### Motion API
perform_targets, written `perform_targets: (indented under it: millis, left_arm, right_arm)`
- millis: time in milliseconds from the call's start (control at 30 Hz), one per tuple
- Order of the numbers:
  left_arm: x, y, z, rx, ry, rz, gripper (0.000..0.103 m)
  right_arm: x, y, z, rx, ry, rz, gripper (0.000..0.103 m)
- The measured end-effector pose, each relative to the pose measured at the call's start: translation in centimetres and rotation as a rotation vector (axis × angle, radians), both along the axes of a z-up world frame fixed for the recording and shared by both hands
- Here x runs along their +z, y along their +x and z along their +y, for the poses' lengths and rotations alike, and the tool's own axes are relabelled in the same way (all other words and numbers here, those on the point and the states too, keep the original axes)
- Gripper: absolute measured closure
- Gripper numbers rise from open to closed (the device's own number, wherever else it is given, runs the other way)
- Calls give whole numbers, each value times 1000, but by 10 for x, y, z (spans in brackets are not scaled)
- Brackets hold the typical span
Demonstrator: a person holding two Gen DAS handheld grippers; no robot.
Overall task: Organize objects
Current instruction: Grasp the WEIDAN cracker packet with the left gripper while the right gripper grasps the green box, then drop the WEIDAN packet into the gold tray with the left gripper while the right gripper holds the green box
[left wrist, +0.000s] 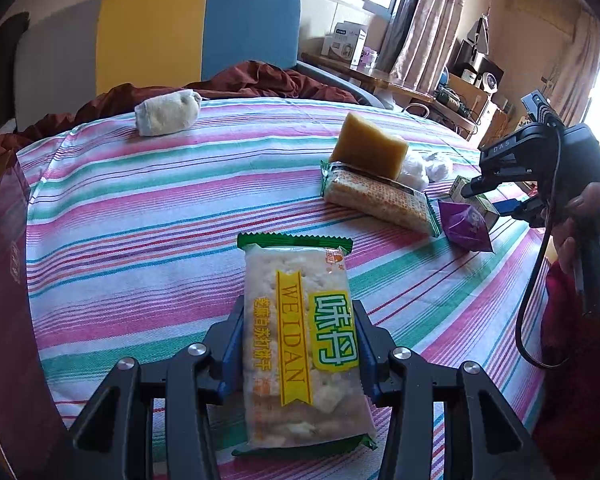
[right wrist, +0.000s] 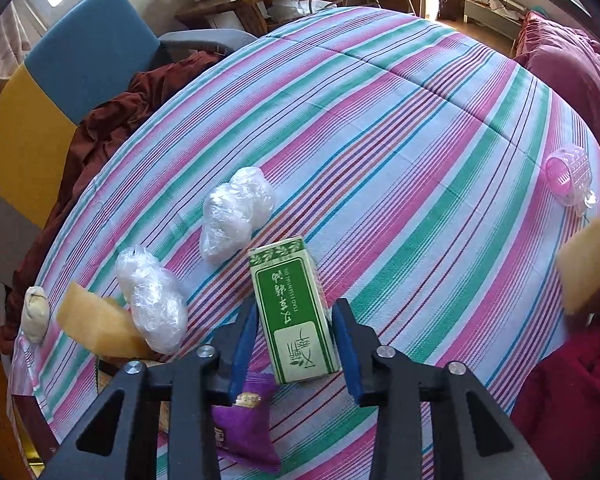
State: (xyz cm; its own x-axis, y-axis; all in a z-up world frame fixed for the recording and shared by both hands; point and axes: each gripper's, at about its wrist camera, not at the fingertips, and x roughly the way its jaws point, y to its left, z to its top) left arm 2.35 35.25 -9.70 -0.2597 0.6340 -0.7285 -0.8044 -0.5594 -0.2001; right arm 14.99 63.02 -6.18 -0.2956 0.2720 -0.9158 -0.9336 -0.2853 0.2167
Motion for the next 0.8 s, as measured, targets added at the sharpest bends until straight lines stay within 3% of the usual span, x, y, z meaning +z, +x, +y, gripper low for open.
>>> perform_targets:
  millis: [800]
  left_arm:
    - [2,6,1,-13,-39,43,56]
  right_arm:
    - [-5,-25,-6,86,62,-102,72]
